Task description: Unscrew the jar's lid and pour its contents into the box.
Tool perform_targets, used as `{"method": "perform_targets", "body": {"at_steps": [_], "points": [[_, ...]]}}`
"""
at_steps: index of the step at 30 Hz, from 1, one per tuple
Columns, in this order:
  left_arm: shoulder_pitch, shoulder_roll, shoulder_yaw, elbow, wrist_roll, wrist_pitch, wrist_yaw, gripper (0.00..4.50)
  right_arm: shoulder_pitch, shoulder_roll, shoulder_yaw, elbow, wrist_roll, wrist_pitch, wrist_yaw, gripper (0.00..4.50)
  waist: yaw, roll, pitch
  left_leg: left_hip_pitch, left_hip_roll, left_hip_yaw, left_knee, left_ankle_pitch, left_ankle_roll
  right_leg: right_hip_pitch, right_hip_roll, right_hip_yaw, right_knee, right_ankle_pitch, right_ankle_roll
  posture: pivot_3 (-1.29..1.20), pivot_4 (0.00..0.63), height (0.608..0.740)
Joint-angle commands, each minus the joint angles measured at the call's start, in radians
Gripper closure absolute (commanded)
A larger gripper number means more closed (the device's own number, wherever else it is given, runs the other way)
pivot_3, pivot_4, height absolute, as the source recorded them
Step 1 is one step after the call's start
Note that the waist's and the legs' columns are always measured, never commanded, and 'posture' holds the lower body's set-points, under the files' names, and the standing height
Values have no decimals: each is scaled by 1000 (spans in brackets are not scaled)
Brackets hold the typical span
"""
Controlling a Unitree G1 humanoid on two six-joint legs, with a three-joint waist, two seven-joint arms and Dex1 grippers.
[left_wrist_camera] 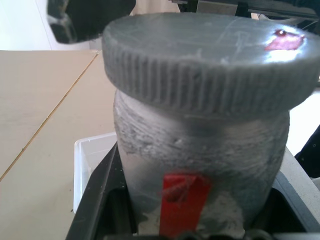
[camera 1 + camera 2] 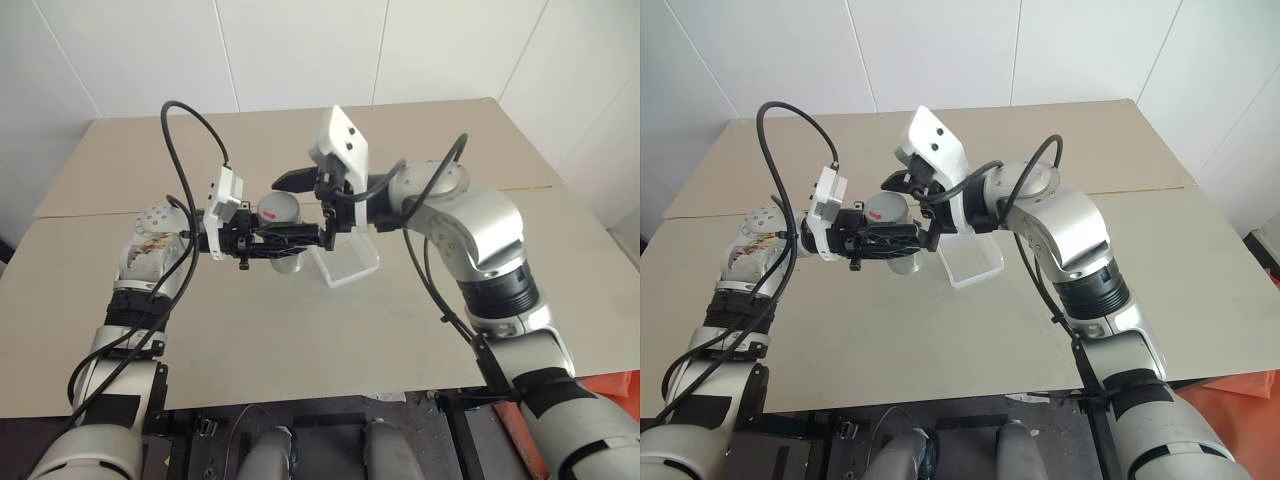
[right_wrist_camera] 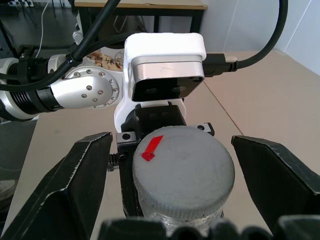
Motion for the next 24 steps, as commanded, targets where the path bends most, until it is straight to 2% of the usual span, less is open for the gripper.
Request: {"method": "perform_targets", "body": {"at_steps": [1, 3, 8, 14, 18, 21, 24], "points": [[-6, 11, 13, -33, -9, -1, -1, 2567, -26, 4, -12, -8, -3, 2, -5, 1233, 0, 0, 0, 0, 0, 0, 0, 0, 0, 0, 0, 0, 0, 0, 0, 0, 150, 740], [-8, 12, 13, -31, -8, -2, -1, 2567, -29, 6, -16, -2, -4, 1, -9, 1757, 0, 0, 0, 0, 0, 0, 0, 0, 0, 0, 0, 0, 0, 0, 0, 0, 150, 740], [-9, 14, 13, -28, -7, -2, 0, 2567, -43, 9, -34, 17, 3, 11, -16, 1757, 0, 0, 0, 0, 0, 0, 0, 0, 0, 0, 0, 0, 0, 0, 0, 0, 150, 740], [42, 20, -3, -39, 6, -15, -6, 2567, -124, -29, -157, 81, 92, 94, -8, 1757, 1, 0, 0, 0, 0, 0, 0, 0, 0, 0, 0, 0, 0, 0, 0, 0, 150, 740], [54, 18, 0, -47, 9, -14, -6, 2567, -135, -71, -196, 102, 97, 103, -11, 1757, 4, 0, 0, 0, 0, 0, 0, 0, 0, 0, 0, 0, 0, 0, 0, 0, 150, 740], [48, 9, 21, -45, 9, -21, 30, 2567, -67, -138, -210, 85, 34, 30, -37, 1757, 5, 0, 0, 0, 0, 0, 0, 0, 0, 0, 0, 0, 0, 0, 0, 0, 150, 740], [46, 5, 43, -52, 6, -29, 77, 2567, 89, -246, -177, 89, -107, -104, -83, 1757, 15, -1, 0, 0, 0, 0, 0, 0, 0, 1, 0, 0, -1, 0, 0, 0, 150, 740]]}}
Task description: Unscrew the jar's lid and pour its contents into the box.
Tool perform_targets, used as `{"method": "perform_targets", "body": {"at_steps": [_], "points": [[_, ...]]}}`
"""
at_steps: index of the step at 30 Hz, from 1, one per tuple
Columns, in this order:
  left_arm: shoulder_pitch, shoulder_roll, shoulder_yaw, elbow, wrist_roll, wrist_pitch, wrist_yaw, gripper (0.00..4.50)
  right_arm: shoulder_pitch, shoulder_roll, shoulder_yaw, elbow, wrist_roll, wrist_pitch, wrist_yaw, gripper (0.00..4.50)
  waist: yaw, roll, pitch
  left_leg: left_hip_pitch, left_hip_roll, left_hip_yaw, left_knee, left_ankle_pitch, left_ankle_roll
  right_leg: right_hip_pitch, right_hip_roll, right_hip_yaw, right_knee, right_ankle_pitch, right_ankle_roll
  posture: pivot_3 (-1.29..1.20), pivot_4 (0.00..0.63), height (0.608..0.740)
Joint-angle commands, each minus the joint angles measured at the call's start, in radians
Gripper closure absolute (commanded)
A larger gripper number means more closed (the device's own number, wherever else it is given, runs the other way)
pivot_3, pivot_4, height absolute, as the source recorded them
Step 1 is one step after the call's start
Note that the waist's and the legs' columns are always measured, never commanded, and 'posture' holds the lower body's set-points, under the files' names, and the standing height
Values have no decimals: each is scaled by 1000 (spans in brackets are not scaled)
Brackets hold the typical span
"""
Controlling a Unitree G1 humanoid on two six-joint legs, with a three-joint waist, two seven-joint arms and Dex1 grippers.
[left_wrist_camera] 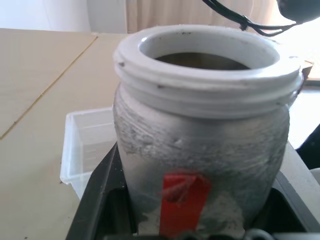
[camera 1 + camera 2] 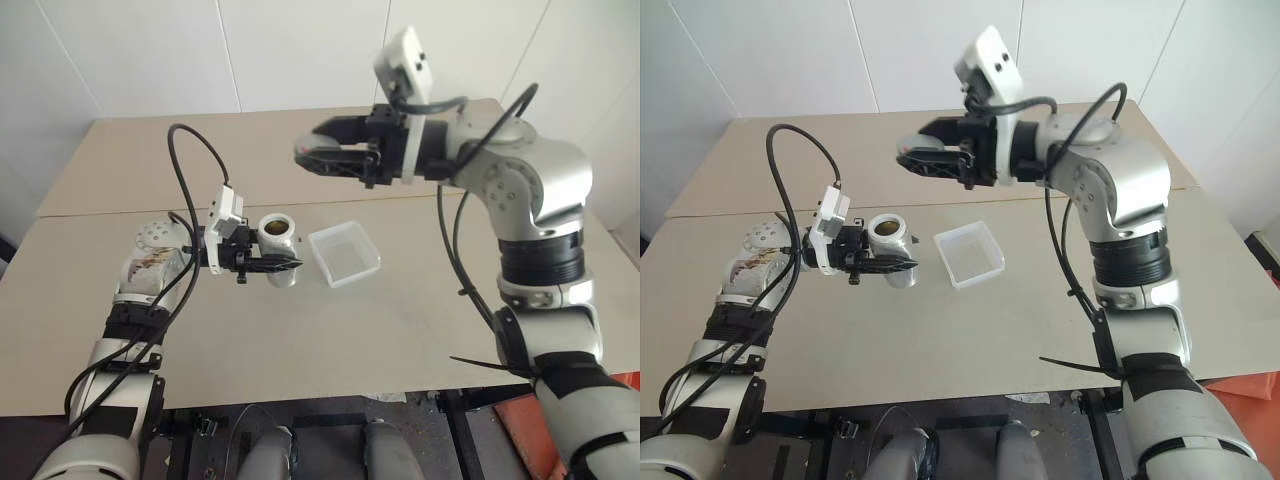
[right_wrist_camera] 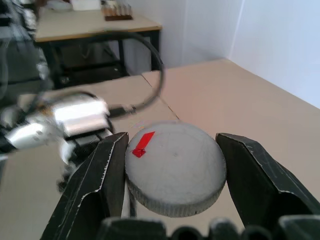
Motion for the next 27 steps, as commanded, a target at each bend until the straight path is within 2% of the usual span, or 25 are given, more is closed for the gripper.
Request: {"method": "perform_targets", "body": {"at_steps": [1, 6, 11, 16, 18, 22, 27], "points": [[-15, 4, 42, -36, -10, -26, 51, 2567, 154, -106, -10, 4, -134, -145, -52, 1757, 12, 0, 0, 0, 0, 0, 0, 0, 0, 0, 0, 0, 0, 0, 0, 0, 150, 740], [-17, 2, 51, -31, 12, -52, 121, 2567, 384, -169, -75, 42, -188, -229, -110, 1757, 15, 0, 0, -1, 0, 1, 0, 0, 0, -1, 0, 1, 0, 0, 0, 0, 150, 740], [-34, -16, 46, -8, 35, -82, 177, 2567, 484, -130, -48, 118, -240, -257, -170, 1757, 3, -1, 0, 3, 1, 4, 0, 0, 0, 0, 0, 3, -1, 0, 0, 0, 150, 740], [-50, -46, 39, 2, 81, -121, 266, 2567, 507, -119, -50, 135, -251, -248, -170, 185, 10, -1, 0, 3, 1, 4, 0, 0, 0, 1, 0, 3, -1, 0, 0, 0, 150, 740], [-64, -62, 32, 14, 117, -161, 318, 2567, 503, -146, -61, 98, -237, -233, -136, 36, 13, -1, 0, 2, 1, 4, 0, 0, 0, 1, 0, 3, -1, 0, 0, 0, 150, 740], [-130, -102, -22, 80, 281, -338, 488, 2567, 445, -226, -124, -20, -94, -100, 1, 36, 21, -1, 0, 2, 0, 4, 0, 0, 0, 1, 0, 3, -3, 0, 0, 0, 150, 740], [-303, -99, -237, 354, 715, -732, 864, 2567, 340, -283, -130, -79, 86, 84, 167, 36, 25, -2, -1, 2, 0, 10, 0, 0, 0, 3, 0, 1, -6, 0, 0, 0, 150, 740]]}}
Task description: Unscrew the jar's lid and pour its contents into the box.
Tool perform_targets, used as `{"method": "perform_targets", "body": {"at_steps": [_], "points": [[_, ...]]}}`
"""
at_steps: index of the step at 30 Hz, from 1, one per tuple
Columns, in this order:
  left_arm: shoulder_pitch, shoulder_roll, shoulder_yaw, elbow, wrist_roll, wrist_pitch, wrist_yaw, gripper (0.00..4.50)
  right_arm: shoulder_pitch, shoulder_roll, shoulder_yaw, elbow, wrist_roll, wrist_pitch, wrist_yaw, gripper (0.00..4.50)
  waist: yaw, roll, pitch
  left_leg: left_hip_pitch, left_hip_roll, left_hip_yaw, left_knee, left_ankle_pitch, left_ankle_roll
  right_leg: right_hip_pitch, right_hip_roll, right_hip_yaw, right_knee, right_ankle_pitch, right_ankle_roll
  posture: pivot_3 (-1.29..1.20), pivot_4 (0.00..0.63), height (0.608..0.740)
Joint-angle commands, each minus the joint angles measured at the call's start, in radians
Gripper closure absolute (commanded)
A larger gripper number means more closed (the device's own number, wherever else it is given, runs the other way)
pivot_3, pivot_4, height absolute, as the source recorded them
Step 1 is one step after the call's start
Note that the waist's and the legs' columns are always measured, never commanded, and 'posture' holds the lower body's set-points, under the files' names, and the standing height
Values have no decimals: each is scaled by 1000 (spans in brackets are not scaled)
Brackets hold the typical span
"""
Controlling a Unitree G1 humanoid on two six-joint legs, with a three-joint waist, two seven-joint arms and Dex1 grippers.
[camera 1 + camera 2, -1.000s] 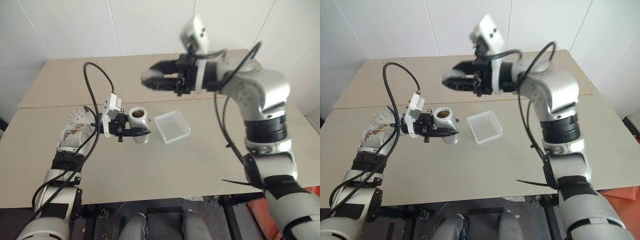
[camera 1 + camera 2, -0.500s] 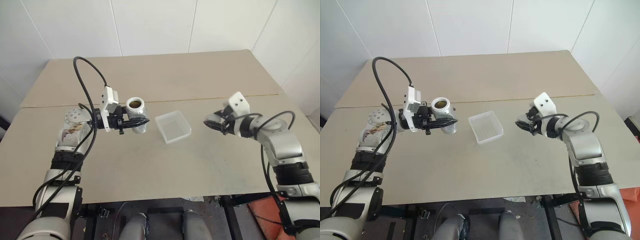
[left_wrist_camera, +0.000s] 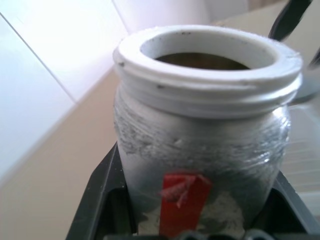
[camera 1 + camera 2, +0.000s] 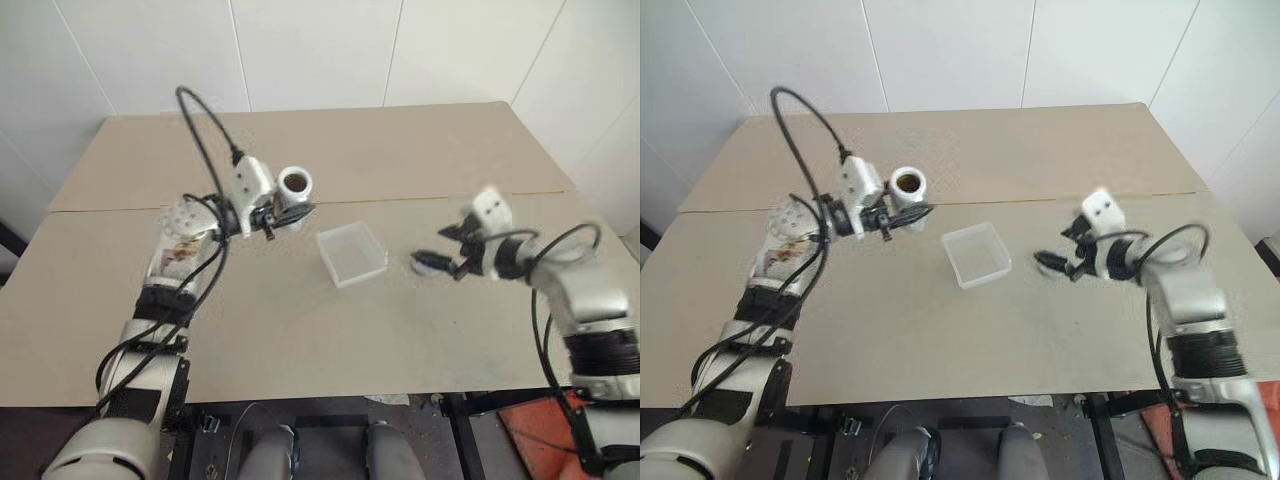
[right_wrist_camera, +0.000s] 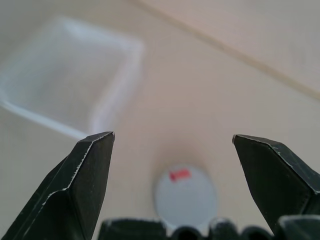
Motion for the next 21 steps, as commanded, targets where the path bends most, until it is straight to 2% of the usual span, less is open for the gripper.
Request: {"method": "perform_targets", "body": {"at_steps": [1, 4, 5, 8, 10, 14, 17, 21], "points": [[-119, 13, -150, 158, 303, -244, 294, 2567, -46, -20, 4, -49, 104, 116, 91, 36, 2, -1, 0, 0, 0, 1, 0, 0, 0, 0, 0, 0, -1, 0, 0, 0, 150, 740], [-286, 35, -424, 285, 717, -326, 720, 2567, -97, -27, 43, -47, 140, 212, 120, 36, 12, -2, 0, -1, 0, 3, 0, -1, 1, 0, 0, 0, 0, 0, 0, 0, 150, 740], [-350, 26, -545, 330, 871, -290, 886, 2567, -110, -30, 54, -43, 146, 227, 129, 36, 16, -2, 0, -2, 0, 4, 0, -1, 1, -1, 0, 1, 0, 0, 0, 0, 150, 740], [-459, -19, -757, 443, 1113, -198, 1199, 2567, -127, -35, 68, -37, 148, 241, 137, 36, 23, -2, 0, -5, -1, 5, 1, -1, 2, -3, 0, 1, 1, 0, 1, 0, 150, 740], [-501, -67, -848, 506, 1201, -143, 1322, 2567, -133, -35, 63, -38, 149, 252, 130, 36, 23, -2, 0, -6, -1, 5, 2, -2, 3, -4, 0, 1, 4, 0, 2, 0, 150, 740], [-529, -141, -955, 588, 1288, -106, 1410, 2567, -132, -26, 35, -52, 174, 284, 101, 36, 22, -2, 0, -10, -1, 5, 5, -3, 4, -6, -1, 1, 6, -1, 3, 0, 150, 740], [-528, -189, -1012, 622, 1335, -46, 1400, 2567, -114, -23, 5, -75, 193, 303, 63, 36, 22, -2, 1, -10, -1, 5, 6, -3, 4, -7, -1, 1, 6, -1, 3, 0, 150, 740], [-541, -211, -1014, 650, 1328, 12, 1382, 2567, -92, -21, -27, -106, 217, 319, 36, 36, 21, -3, 1, -10, -1, 5, 6, -3, 4, -7, -1, 1, 6, -1, 3, 0, 150, 740]]}}
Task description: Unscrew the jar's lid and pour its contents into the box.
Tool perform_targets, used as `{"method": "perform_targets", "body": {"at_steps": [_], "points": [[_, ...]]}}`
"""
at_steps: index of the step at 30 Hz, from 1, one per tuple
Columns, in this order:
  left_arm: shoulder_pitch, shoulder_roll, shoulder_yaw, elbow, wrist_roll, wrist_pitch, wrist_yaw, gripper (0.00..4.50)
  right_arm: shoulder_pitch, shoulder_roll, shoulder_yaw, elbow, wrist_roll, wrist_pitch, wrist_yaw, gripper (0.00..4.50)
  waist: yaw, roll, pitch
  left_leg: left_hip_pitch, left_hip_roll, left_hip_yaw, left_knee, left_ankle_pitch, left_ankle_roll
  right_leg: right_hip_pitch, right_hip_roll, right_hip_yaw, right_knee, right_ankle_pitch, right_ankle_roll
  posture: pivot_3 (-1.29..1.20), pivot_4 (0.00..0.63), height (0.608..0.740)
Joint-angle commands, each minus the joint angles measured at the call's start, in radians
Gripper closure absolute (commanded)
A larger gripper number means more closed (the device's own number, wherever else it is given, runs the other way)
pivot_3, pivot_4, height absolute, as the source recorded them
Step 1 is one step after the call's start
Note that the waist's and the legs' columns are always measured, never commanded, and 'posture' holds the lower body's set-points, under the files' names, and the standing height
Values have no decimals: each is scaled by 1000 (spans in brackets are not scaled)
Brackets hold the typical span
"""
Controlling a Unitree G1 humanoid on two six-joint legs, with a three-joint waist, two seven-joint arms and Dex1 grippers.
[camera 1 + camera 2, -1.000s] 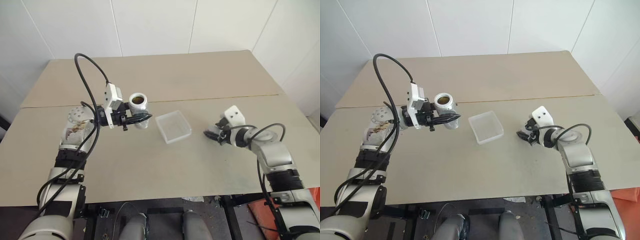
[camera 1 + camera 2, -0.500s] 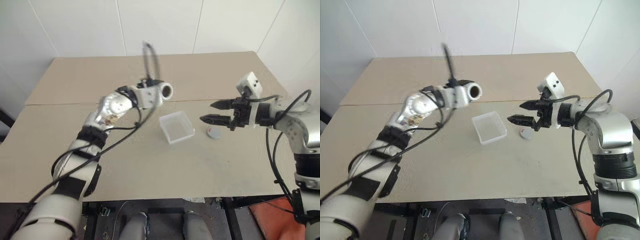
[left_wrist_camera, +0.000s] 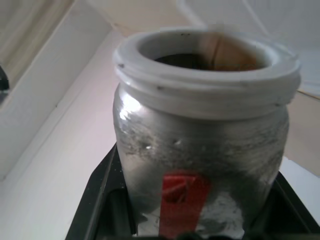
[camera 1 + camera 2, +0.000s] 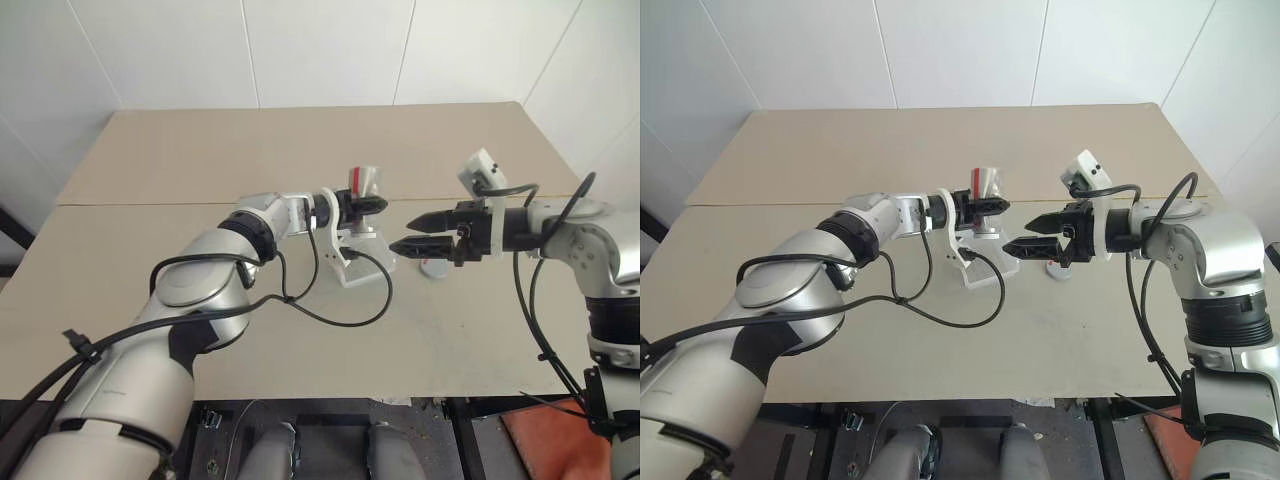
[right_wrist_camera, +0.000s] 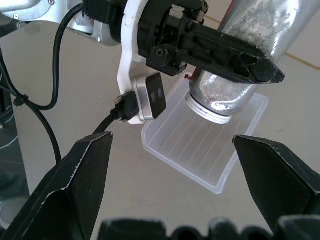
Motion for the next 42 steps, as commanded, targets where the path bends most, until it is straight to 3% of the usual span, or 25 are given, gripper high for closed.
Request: {"method": "perform_targets", "body": {"at_steps": [1, 9, 16, 21, 23, 26, 30, 35, 41, 42], "points": [[-39, -7, 5, 25, -12, 62, 0, 2567, 19, -5, -60, -63, 39, 15, -25, 36, 0, 0, 0, 0, 0, 0, 0, 0, 0, 0, 0, 0, 0, 0, 0, 0, 150, 740], [-36, 2, 49, 23, -77, 29, -13, 2567, 42, -7, -71, -86, 60, 9, -55, 36, 0, 0, 0, 0, 0, 0, 0, 0, 0, 0, -1, 0, 0, 0, 0, 0, 150, 740], [12, 123, 379, -3, -443, -152, -215, 2567, 17, -4, -53, -77, 55, -28, -46, 36, -5, 0, 0, 0, 0, 1, 0, 0, 0, -1, -1, 0, 0, 0, 0, 0, 150, 740], [194, 181, 747, -115, -923, -254, -621, 2567, 12, -4, -49, -75, 55, -54, -28, 36, -4, 0, 0, 0, 0, 1, 1, 0, 0, -2, -1, 0, 0, 0, 0, 0, 150, 740], [283, 175, 867, -211, -1098, -198, -774, 2567, 10, -2, -45, -73, 54, -66, -18, 36, -3, 0, 0, 0, 0, 0, 2, 0, 0, -2, -2, 0, 0, 0, 0, 0, 150, 740], [441, 155, 1022, -455, -1344, 40, -959, 2567, 4, 0, -31, -63, 44, -92, -4, 36, -3, 0, 0, -1, 0, -1, 4, 0, 0, -2, -2, 0, 1, 0, -1, 0, 150, 740], [653, 123, 1137, -784, -1521, 311, -1003, 2567, -17, 12, -5, -31, 17, -117, -14, 36, -9, 0, 0, -5, 0, -7, 10, -1, 1, -4, -2, -1, 2, 0, -1, 0, 150, 740], [822, 77, 1176, -1017, -1576, 517, -971, 2567, -30, 30, -1, -9, -3, -127, -33, 36, -7, 1, -1, -5, 0, -9, 11, -1, 1, -3, -2, 0, 1, 0, -1, 0, 150, 740], [909, 35, 1189, -1032, -1573, 533, -943, 2567, -15, 33, -7, -32, 1, -119, -42, 36, -2, 1, -1, -4, -1, -9, 11, -1, 1, -2, -2, 0, 0, 1, -1, 0, 150, 740], [916, 29, 1188, -1017, -1572, 524, -943, 1850, -13, 34, -9, -38, 3, -116, -45, 0, -2, 1, -1, -4, -1, -9, 11, -1, 1, -2, -2, 0, 0, 1, -1, 0, 150, 740]]}}
